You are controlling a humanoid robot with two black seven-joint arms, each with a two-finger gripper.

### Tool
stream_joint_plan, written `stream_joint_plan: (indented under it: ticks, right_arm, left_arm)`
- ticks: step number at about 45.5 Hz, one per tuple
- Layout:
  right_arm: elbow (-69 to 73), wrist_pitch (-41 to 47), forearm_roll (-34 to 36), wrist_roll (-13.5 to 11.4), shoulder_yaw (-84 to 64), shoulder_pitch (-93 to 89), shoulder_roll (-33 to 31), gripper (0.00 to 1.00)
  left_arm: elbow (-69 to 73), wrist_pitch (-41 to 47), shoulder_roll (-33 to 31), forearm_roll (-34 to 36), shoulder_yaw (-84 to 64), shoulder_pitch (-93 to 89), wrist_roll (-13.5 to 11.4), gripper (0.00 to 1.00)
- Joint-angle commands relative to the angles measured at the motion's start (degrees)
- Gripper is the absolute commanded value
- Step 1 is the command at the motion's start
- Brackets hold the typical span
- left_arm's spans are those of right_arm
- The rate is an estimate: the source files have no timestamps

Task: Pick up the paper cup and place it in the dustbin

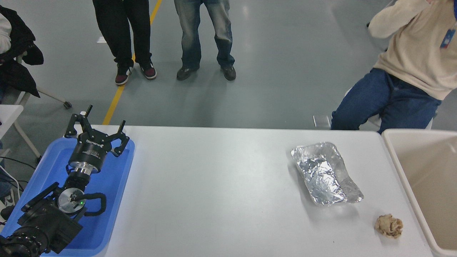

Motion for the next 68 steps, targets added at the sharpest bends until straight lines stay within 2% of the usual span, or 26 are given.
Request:
stream_joint_plan:
  ticks: [1,12,20,27,34,40,46,50,65,68]
  right_arm:
    - [-4.45,-15.37,3.29,-0.01,15.25,-21.31,-0.89,0.00]
    - [-15.00,-23.98,9.44,-0.10,24.57,-39.95,4.74,0.00]
    - [-22.90,-31.72,15.78,-0.10,30.37,-54.10,12.55,0.00]
    - [-31.60,-32.34,16.40,-0.36,38.01,-63.15,17.65,0.00]
    - [-42.85,-32.34,16.40,-2.91,46.63,-72.47,23.02,0.00]
    - [-50.77,-32.34,16.40,-3.26,50.50,-78.54,27.06,0.00]
    - [-54.20,-32.51,16.40,-3.44,51.12,-80.65,28.56,0.00]
    - [-56.05,-33.83,16.40,-4.49,51.65,-82.15,29.43,0.00]
    - [-56.31,-36.12,16.40,-5.46,53.76,-84.70,30.58,0.00]
    - [-56.31,-37.35,16.40,-6.33,53.76,-84.88,30.84,0.00]
  left_arm:
    - [0.00,0.00,0.00,0.01,0.00,0.00,0.00,1.00]
    - [0.00,0.00,-0.09,0.01,0.00,0.00,0.00,1.00]
    - [0.00,0.00,0.00,0.01,0.00,0.00,0.00,1.00]
    - [0.00,0.00,0.00,0.01,0.00,0.00,0.00,1.00]
    - [0.00,0.00,0.00,0.01,0.00,0.00,0.00,1.00]
    - [0.00,0.00,0.00,0.01,0.00,0.00,0.00,1.00]
    - [0.00,0.00,-0.09,0.01,0.00,-0.09,0.00,1.00]
    - [0.00,0.00,0.00,0.01,0.00,-0.09,0.00,1.00]
    - [0.00,0.00,0.00,0.01,0.00,-0.09,0.00,1.00]
    - [0.00,0.00,0.00,0.01,0.00,-0.09,0.00,1.00]
